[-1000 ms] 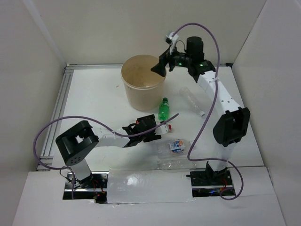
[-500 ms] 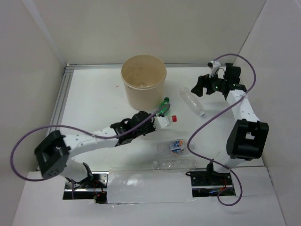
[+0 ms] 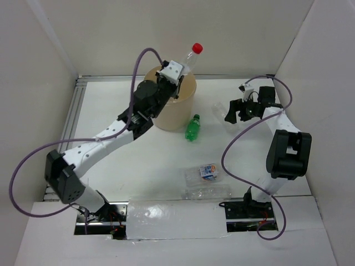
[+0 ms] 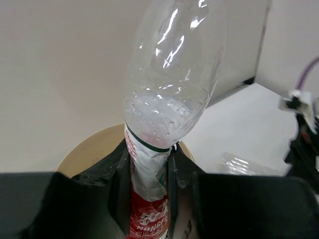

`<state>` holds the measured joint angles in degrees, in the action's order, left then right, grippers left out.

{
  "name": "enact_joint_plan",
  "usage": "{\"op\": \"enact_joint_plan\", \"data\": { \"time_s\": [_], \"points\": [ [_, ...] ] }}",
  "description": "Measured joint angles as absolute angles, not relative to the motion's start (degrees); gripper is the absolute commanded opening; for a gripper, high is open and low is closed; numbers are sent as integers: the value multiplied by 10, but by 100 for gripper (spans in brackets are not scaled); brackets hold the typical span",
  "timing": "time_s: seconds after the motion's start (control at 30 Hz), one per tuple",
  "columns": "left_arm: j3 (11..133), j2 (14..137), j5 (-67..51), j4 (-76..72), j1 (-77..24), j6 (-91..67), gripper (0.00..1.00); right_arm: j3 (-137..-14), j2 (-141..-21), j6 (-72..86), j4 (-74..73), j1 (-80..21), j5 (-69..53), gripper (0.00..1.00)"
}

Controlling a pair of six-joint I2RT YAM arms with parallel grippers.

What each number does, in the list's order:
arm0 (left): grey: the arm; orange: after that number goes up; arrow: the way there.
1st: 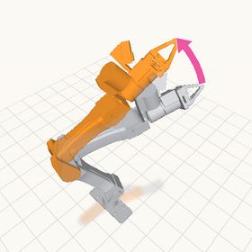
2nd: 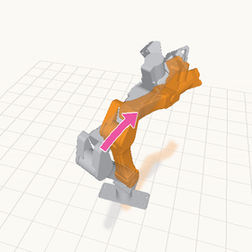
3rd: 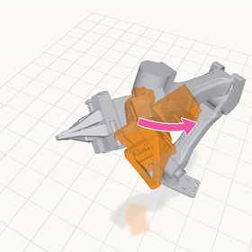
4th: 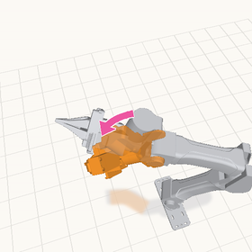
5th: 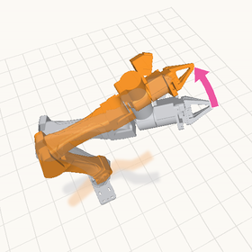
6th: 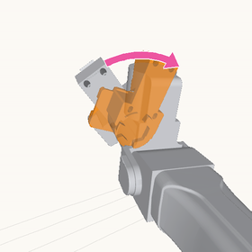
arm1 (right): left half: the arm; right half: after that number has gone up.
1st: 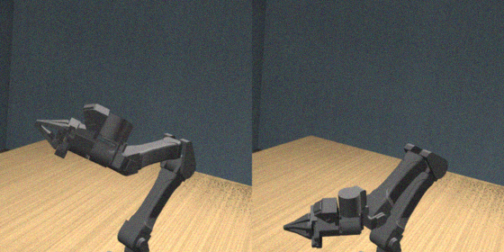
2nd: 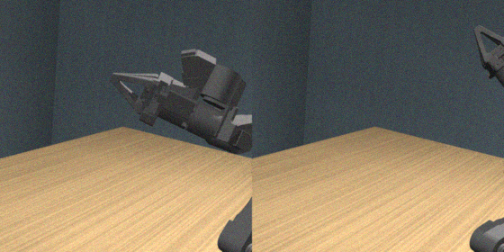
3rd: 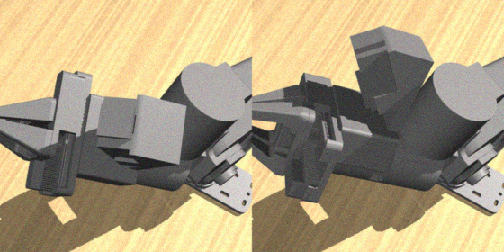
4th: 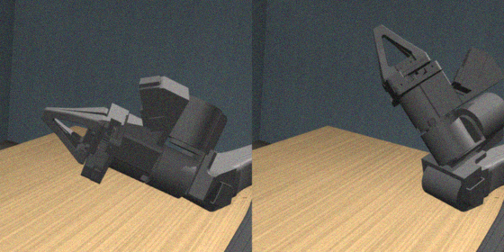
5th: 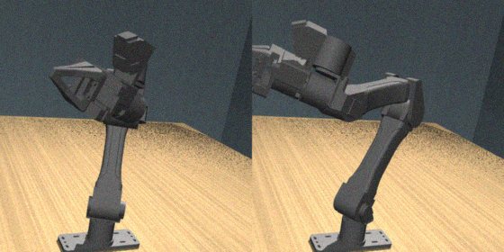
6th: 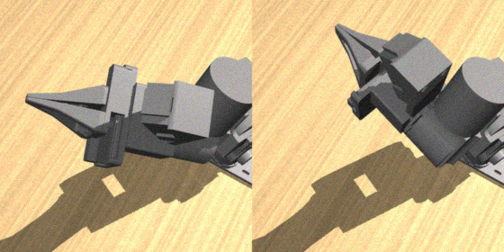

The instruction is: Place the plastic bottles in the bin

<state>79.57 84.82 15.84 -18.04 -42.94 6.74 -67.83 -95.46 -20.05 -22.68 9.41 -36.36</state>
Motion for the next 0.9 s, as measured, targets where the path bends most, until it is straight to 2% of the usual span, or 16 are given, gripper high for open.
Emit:
{"op": "enact_joint_plan", "data": {
  "time_s": [0.07,0.1,0.13,0.17,0.2,0.23,0.37,0.47,0.53,0.57,0.6,0.63,0.67,0.7,0.8,0.9],
  "points": [
    [837,903,179,-193,-423,65,39,-678,-967,-202,-227,94,-358,100],
    [856,933,188,-197,-418,64,52,-678,-971,-202,-227,94,-355,100],
    [866,954,193,-196,-414,66,75,-678,-972,-202,-227,94,-352,100],
    [875,974,200,-192,-412,65,83,-678,-975,-203,-227,93,-350,100],
    [881,992,208,-188,-408,61,96,-678,-976,-203,-224,91,-346,100],
    [886,1007,215,-178,-404,60,100,-678,-976,-203,-220,90,-342,100],
    [879,1023,231,-146,-392,62,100,-678,-991,-205,-210,77,-323,100],
    [853,991,230,-141,-390,78,100,-679,-1019,-209,-203,62,-309,100],
    [833,949,218,-127,-402,95,100,-681,-1044,-213,-201,52,-295,96],
    [826,929,195,-112,-410,107,100,-683,-1057,-215,-201,46,-287,86],
    [815,897,189,-108,-425,111,100,-683,-1068,-216,-201,43,-280,86],
    [807,868,162,-94,-443,119,100,-683,-1079,-219,-201,40,-273,79],
    [798,836,136,-79,-462,123,100,-685,-1087,-225,-199,38,-270,58],
    [786,809,113,-69,-483,128,100,-691,-1089,-229,-200,37,-265,46],
    [736,736,48,-40,-555,137,98,-706,-1091,-238,-203,38,-264,21],
    [668,718,25,-31,-622,135,97,-720,-1089,-241,-226,47,-283,19]
  ]
}}
